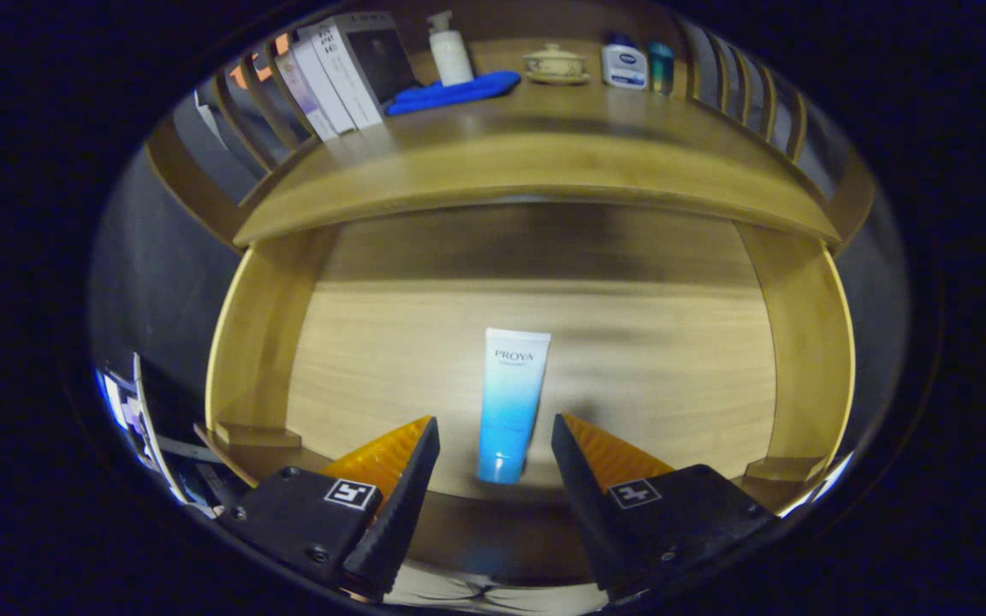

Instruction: Pull open the drawer, take out the items inside it, and place them on the countertop above the cabinet.

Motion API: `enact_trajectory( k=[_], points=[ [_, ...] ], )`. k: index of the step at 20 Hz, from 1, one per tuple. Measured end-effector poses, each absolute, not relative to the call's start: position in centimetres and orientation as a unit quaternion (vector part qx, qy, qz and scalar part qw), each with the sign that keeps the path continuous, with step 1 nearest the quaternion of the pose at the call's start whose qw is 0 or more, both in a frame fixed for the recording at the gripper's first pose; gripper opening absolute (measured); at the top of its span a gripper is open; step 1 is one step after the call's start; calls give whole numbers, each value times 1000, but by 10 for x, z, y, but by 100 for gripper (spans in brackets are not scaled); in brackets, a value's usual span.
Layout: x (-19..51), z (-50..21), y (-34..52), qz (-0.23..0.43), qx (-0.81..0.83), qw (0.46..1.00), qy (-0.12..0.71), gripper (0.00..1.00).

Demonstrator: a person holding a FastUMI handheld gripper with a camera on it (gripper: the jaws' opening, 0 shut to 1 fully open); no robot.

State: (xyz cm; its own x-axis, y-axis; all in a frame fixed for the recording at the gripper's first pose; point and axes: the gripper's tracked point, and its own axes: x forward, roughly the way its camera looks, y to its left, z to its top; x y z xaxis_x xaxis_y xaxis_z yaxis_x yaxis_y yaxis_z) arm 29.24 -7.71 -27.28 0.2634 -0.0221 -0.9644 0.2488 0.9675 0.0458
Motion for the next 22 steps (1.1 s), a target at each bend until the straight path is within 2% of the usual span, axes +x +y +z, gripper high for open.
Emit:
enact_trajectory(
  k=[9, 13, 14, 17, 22],
  points=[
    [295, -312, -71, -100, 108, 728, 669, 77],
    [297, -313, -74, -103, 84, 736, 663, 74],
    [295, -316, -77, -109, 78, 735, 664, 70],
    [296, -316, -81, -110, 60, 743, 657, 51],
    [296, -307, -76, -89, 59, 763, 638, 41]
  ],
)
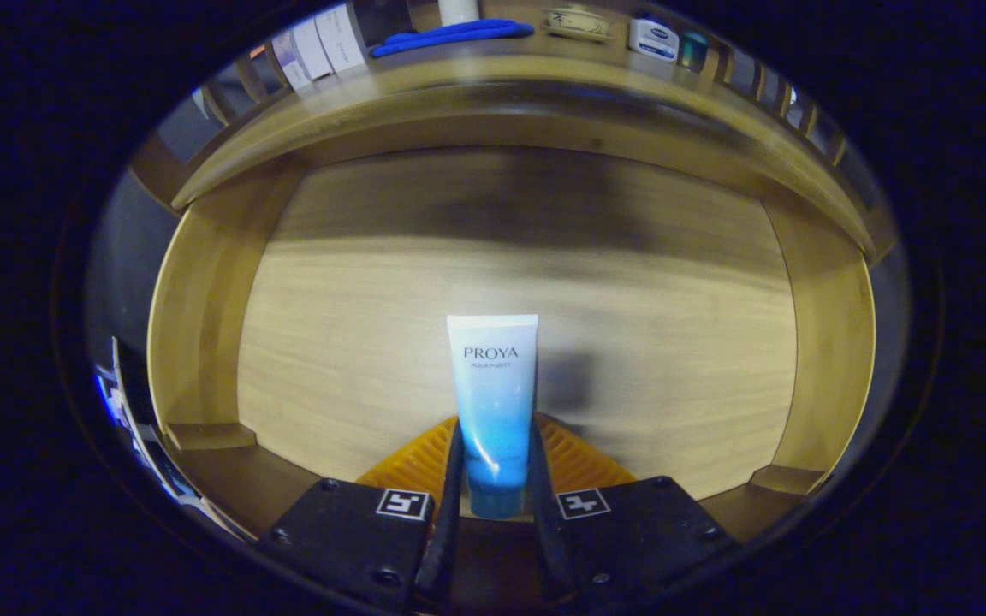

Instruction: Pull open the drawer, take out the items inside it, and place them on the countertop above the cabinet.

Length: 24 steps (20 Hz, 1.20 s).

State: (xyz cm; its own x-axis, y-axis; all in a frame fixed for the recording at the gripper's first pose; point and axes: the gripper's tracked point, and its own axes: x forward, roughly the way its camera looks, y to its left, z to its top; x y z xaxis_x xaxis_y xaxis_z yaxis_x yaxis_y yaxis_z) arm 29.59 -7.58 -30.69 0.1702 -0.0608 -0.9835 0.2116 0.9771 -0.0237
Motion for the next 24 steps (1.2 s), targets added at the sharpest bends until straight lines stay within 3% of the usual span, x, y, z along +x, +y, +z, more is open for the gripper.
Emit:
enact_trajectory(
  k=[12, 24],
  points=[
    [334, -178, -77, -62, 72, 832, 547, 39],
    [428, -130, -90, -90, 51, 866, 489, 38]
  ],
)
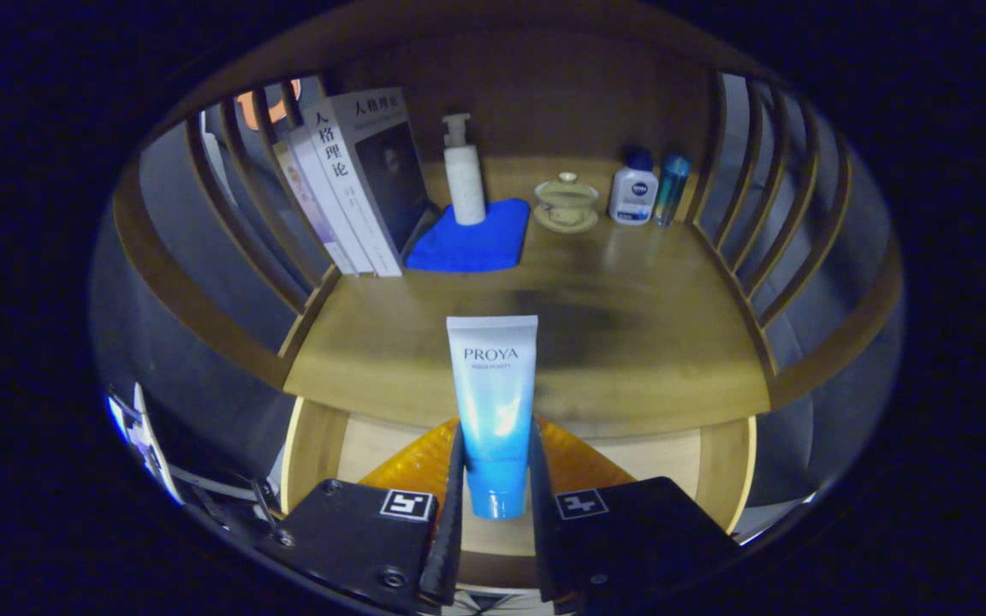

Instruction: Pull open the drawer, take out the items inside it, and place them on the countertop above the cabinet.

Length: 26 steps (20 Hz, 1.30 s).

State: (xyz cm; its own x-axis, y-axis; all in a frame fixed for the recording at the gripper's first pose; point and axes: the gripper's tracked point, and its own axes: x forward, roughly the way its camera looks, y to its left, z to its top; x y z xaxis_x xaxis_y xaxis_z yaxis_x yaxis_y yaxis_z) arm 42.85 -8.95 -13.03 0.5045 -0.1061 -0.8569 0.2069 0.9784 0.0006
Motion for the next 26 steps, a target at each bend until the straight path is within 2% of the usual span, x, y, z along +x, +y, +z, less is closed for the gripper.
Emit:
enact_trajectory(
  k=[3, 14, 22, 26],
  points=[
    [449, -137, -98, -110, 46, 868, 482, 39],
    [500, -180, -111, -110, 59, 869, 479, 39],
    [506, -185, -110, -101, 58, 869, 482, 50],
    [488, -162, -98, -88, 68, 877, 467, 50]
  ],
)
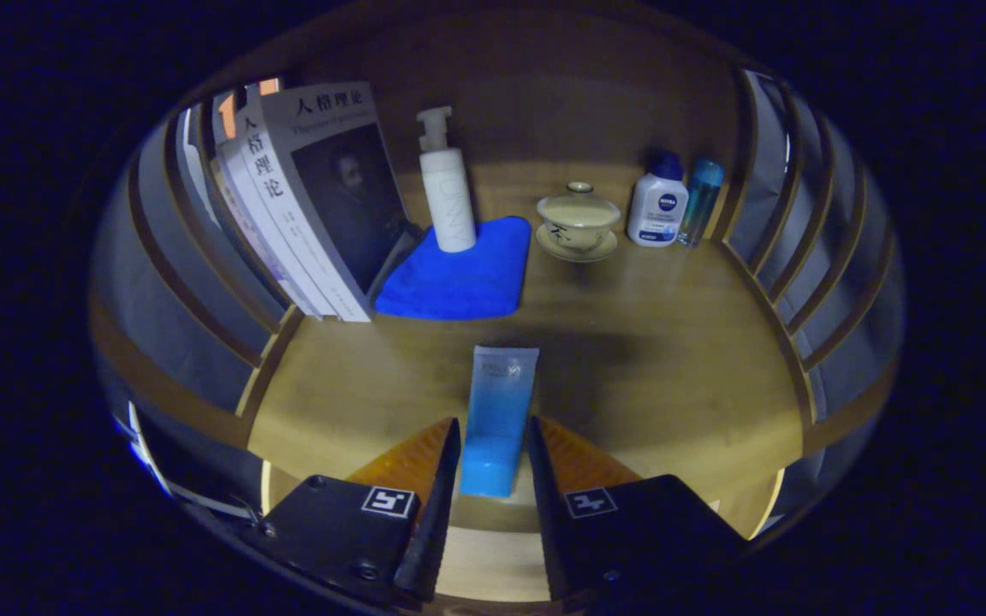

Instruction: Pull open the drawer, take out the items inside it, and place them on the countertop above the cabinet.

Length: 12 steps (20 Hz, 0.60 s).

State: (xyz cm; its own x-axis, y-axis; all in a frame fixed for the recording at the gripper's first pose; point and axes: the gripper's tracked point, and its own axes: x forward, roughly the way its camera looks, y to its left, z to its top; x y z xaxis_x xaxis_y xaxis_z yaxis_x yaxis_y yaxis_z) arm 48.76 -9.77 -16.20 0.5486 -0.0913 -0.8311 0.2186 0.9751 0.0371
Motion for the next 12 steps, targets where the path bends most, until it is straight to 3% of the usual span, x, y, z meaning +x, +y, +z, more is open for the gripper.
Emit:
enact_trajectory(
  k=[5, 12],
  points=[
    [437, -134, -75, -63, 62, 901, 426, 81],
    [355, -103, -26, -21, 28, 945, 324, 82]
  ],
)
